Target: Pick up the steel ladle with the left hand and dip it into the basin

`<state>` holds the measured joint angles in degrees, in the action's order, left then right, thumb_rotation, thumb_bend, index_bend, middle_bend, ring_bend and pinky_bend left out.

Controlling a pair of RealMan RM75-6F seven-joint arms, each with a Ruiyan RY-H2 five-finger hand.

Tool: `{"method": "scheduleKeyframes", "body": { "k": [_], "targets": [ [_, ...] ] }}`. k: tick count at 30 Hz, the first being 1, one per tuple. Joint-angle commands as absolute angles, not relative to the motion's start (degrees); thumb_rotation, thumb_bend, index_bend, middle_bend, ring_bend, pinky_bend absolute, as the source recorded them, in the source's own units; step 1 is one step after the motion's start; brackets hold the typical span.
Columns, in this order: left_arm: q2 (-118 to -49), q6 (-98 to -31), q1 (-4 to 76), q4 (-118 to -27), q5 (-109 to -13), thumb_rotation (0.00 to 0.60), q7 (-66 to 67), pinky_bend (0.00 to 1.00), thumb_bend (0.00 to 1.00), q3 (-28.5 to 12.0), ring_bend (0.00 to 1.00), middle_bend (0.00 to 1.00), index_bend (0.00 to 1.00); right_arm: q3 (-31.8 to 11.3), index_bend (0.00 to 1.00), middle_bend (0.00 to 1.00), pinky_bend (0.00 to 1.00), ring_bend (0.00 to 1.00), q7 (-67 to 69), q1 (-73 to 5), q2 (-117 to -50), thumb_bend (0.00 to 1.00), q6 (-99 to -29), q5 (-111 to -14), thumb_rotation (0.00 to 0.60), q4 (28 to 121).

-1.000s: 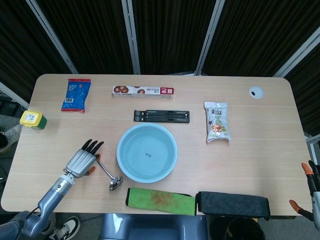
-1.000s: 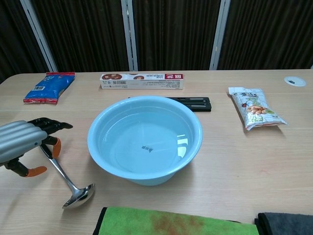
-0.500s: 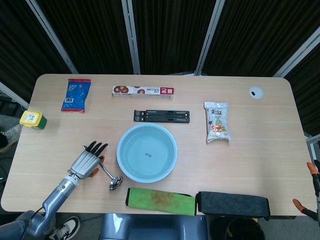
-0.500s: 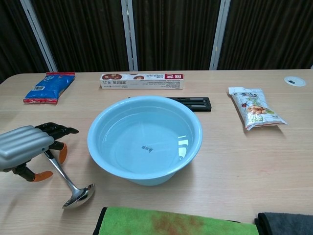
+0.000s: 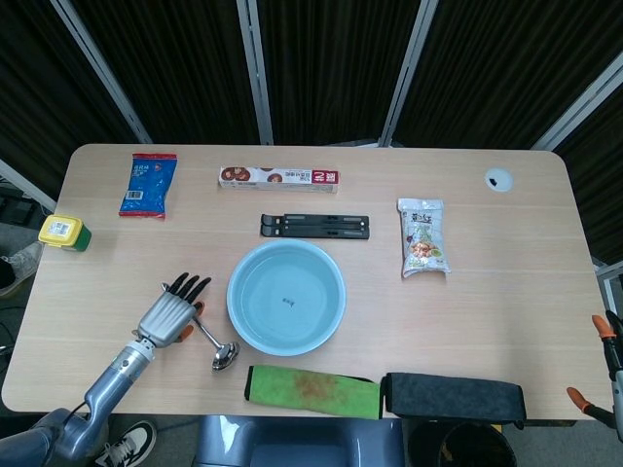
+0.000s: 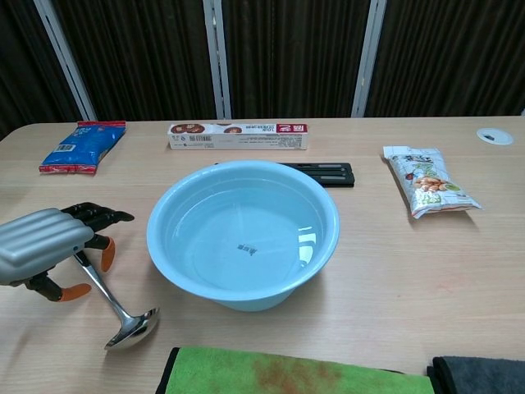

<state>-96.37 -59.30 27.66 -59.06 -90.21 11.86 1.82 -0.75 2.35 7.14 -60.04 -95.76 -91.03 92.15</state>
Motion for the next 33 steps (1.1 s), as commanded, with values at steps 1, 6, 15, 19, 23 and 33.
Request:
{"method": "scheduleKeyframes", "body": {
  "k": [1,6,15,19,23,33],
  "targets": [
    [-96.63,-58.79,28.0,-58.68,-89.89,0.6,11.77,0.0,0.33,1.77,0.0,0.0,0.44,-0.82,0.0,0.0,0.0,0.0,2.28,7.19,-60.09,0.0,-95.9,-90.96,0.6,92.19],
    [-97.22,-58.2,28.38,-57.75,-89.5,0.6,11.47,0.0,0.33,1.92,0.0,0.0,0.45,-1.01,0.0,0.0,0.0,0.0,2.31,7.2,-60.16,0.0,-95.9,-90.61,0.6,92.13],
    [-98.73,-56.69,29.01,-55.14,-88.74,0.6,10.7,0.0,0.36,2.31,0.0,0.0,0.49,-1.26,0.0,0.0,0.0,0.0,2.31,7.2,-60.21,0.0,-95.82,-90.12,0.6,92.09],
    [-98.86,-56.82,28.94,-54.73,-88.54,0.6,10.84,0.0,0.43,2.34,0.0,0.0,0.52,-1.31,0.0,0.0,0.0,0.0,2.13,7.11,-60.29,0.0,-95.65,-90.03,0.6,92.08],
    [-98.09,-57.48,28.69,-55.54,-88.79,0.6,11.09,0.0,0.46,2.73,0.0,0.0,0.56,-1.35,0.0,0.0,0.0,0.0,1.91,7.1,-60.37,0.0,-95.66,-90.0,0.6,92.18],
    [-91.77,-62.47,27.02,-64.98,-91.7,0.6,10.48,0.0,0.44,5.09,0.0,0.0,0.57,-1.1,0.0,0.0,0.0,0.0,0.96,6.88,-60.65,0.0,-95.31,-90.5,0.6,92.3]
  ]
}}
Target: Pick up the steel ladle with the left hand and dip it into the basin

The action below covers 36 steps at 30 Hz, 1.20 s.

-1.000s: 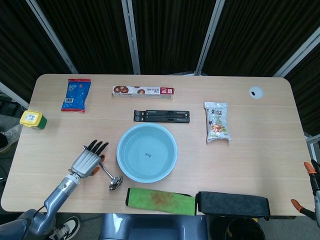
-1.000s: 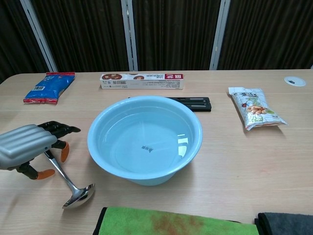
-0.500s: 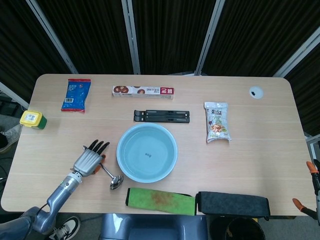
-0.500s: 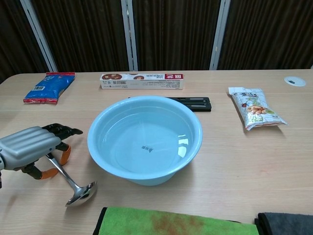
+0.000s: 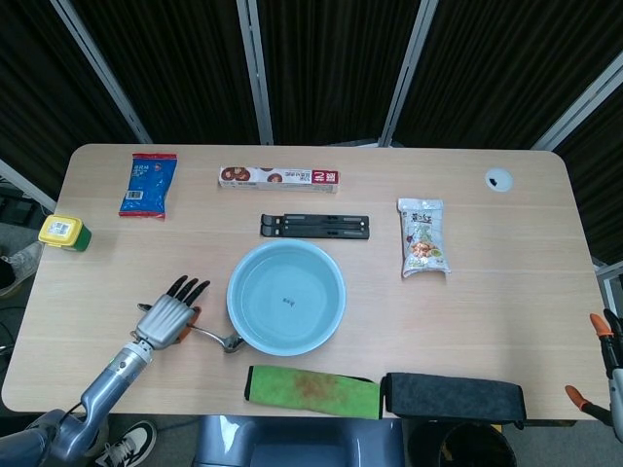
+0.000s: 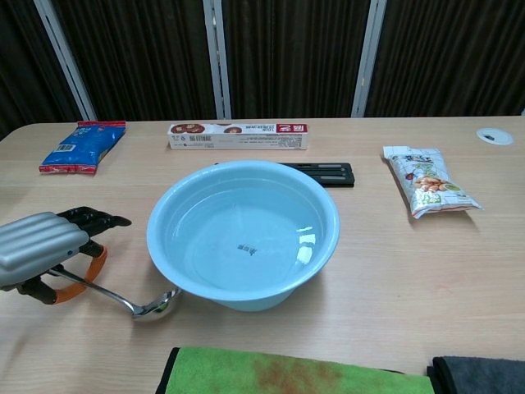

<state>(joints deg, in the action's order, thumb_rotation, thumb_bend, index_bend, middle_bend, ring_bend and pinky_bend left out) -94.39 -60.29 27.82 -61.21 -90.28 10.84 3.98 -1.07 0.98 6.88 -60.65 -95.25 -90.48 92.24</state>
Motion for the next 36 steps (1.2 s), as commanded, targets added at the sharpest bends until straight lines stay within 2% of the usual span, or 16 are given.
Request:
{"method": "scheduleKeyframes", "body": {
  "k": [1,7,13,22,36],
  "targets": [
    [-90.86,-63.45,26.71,-66.27,-92.29,0.6,10.8,0.0,0.44,5.44,0.0,0.0,0.57,-1.12,0.0,0.0,0.0,0.0,0.91,6.91,-60.65,0.0,-95.37,-90.49,0.6,92.37],
    [-85.42,-69.78,24.72,-74.46,-96.3,0.6,14.93,0.0,0.43,7.4,0.0,0.0,0.59,-0.7,0.0,0.0,0.0,0.0,0.27,7.0,-60.96,0.0,-95.58,-91.3,0.6,92.3],
    [-82.56,-72.24,23.64,-79.39,-98.4,0.6,17.25,0.0,0.43,8.51,0.0,0.0,0.6,-0.58,0.0,0.0,0.0,0.0,0.54,7.14,-60.92,0.0,-95.98,-91.72,0.6,92.25],
    [-80.29,-72.76,23.19,-83.3,-100.2,0.6,19.06,0.0,0.43,9.22,0.0,0.0,0.64,-0.4,0.0,0.0,0.0,0.0,0.9,7.07,-60.84,0.0,-95.85,-92.04,0.6,92.08],
    [-74.55,-72.27,24.96,-94.97,-106.94,0.6,23.09,0.0,0.43,10.61,0.0,0.0,0.67,0.32,0.0,0.0,0.0,0.0,2.05,7.67,-60.6,0.0,-97.43,-93.9,0.6,91.72]
  ]
}}
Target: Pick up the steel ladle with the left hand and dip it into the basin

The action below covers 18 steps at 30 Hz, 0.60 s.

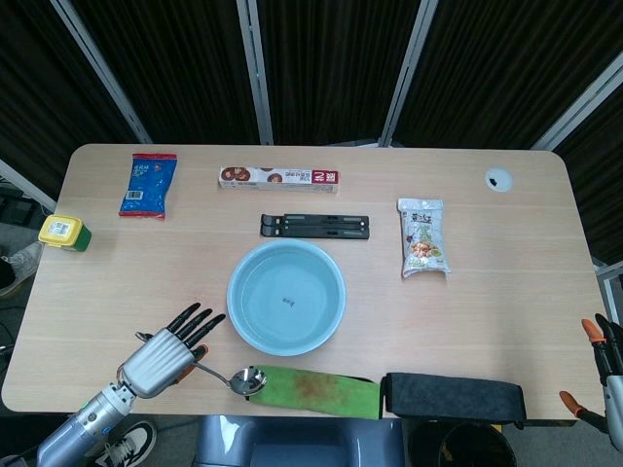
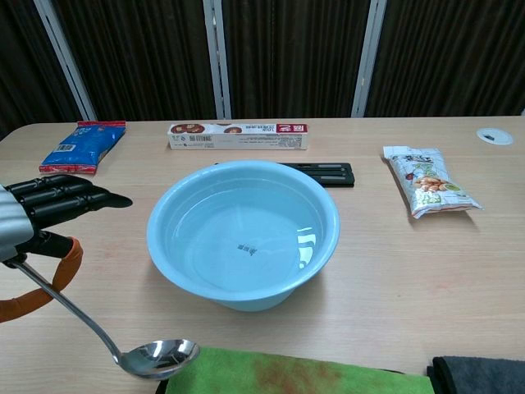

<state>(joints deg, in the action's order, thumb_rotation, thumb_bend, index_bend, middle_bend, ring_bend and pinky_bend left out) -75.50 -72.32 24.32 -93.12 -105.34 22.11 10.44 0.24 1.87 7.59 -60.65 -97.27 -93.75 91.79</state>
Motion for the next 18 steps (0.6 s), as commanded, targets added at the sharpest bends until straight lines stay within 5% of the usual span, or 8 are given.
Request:
{"method": "scheduleKeyframes", "body": {
  "k": [1,10,18],
  "targets": [
    [-74.2,-72.26,25.19,-95.87,-107.51,0.6,23.44,0.0,0.43,10.56,0.0,0.0,0.68,0.39,0.0,0.0,0.0,0.0,2.33,7.78,-60.53,0.0,-97.69,-94.11,0.6,91.69],
    [-71.71,-67.38,28.32,-105.11,-107.92,0.6,27.92,0.0,0.43,8.1,0.0,0.0,0.72,0.76,0.0,0.0,0.0,0.0,3.89,8.33,-60.29,0.0,-99.04,-95.17,0.6,90.94],
    [-71.76,-61.84,32.09,-108.48,-104.43,0.6,32.03,0.0,0.6,2.73,0.0,0.0,0.81,0.59,0.0,0.0,0.0,0.0,5.32,8.23,-59.92,0.0,-98.72,-94.6,0.6,90.65]
  ]
}}
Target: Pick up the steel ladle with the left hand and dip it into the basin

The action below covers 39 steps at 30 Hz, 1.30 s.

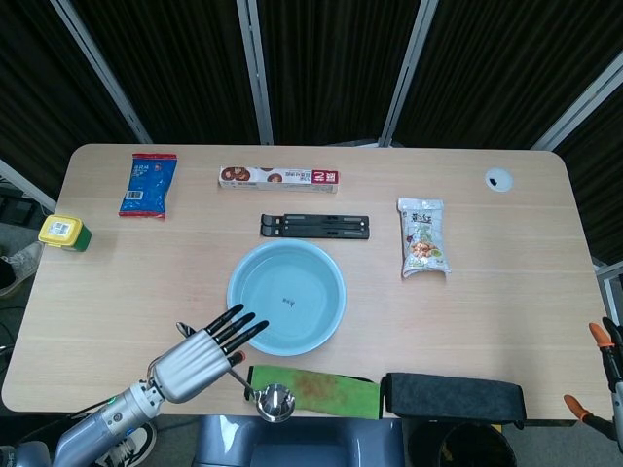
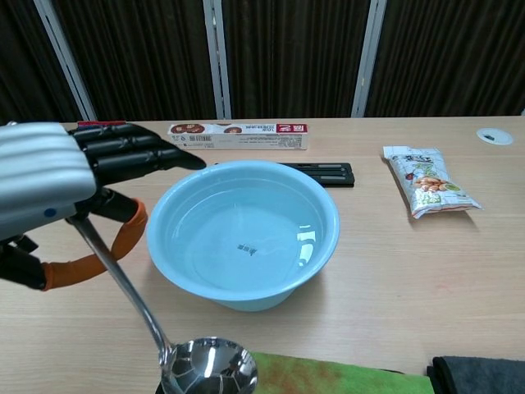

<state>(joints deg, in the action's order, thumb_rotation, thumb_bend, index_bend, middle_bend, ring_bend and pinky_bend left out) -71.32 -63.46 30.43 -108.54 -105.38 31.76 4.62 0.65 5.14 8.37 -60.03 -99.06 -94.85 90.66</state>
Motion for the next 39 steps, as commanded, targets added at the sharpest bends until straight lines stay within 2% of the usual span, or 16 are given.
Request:
{"method": "scheduleKeyframes", "body": {
  "k": [1,10,15,24,32,39],
  "targets": [
    [-72.01,-60.86,32.83,-108.14,-103.52,0.6,32.22,0.0,0.61,1.73,0.0,0.0,0.81,0.47,0.0,0.0,0.0,0.0,5.38,8.1,-59.86,0.0,-98.42,-94.28,0.6,90.73],
    [-73.69,-57.28,36.28,-106.13,-98.2,0.6,32.8,0.0,0.66,-3.34,0.0,0.0,0.84,-0.22,0.0,0.0,0.0,0.0,6.1,8.03,-59.46,0.0,-97.88,-92.5,0.6,91.04],
    [-74.98,-56.41,37.56,-103.65,-95.93,0.6,32.01,0.0,0.7,-4.82,0.0,0.0,0.86,-0.57,0.0,0.0,0.0,0.0,6.31,7.74,-59.35,0.0,-97.12,-91.62,0.6,91.08],
    [-76.73,-55.3,39.64,-98.82,-93.29,0.6,31.68,0.0,0.71,-7.04,0.0,0.0,0.86,-1.46,0.0,0.0,0.0,0.0,5.74,7.17,-59.38,0.0,-95.58,-89.37,0.6,91.46],
    [-76.91,-56.52,40.39,-95.46,-92.92,0.6,29.93,0.0,0.72,-7.28,0.0,0.0,0.86,-2.02,0.0,0.0,0.0,0.0,4.87,7.4,-59.47,0.0,-95.8,-88.18,0.6,91.92],
    [-78.83,-54.54,41.65,-91.67,-91.48,0.6,29.05,0.0,0.72,-6.69,0.0,0.0,0.86,-2.1,0.0,0.0,0.0,0.0,4.79,7.51,-59.61,0.0,-95.92,-88.07,0.6,91.81]
  ]
}}
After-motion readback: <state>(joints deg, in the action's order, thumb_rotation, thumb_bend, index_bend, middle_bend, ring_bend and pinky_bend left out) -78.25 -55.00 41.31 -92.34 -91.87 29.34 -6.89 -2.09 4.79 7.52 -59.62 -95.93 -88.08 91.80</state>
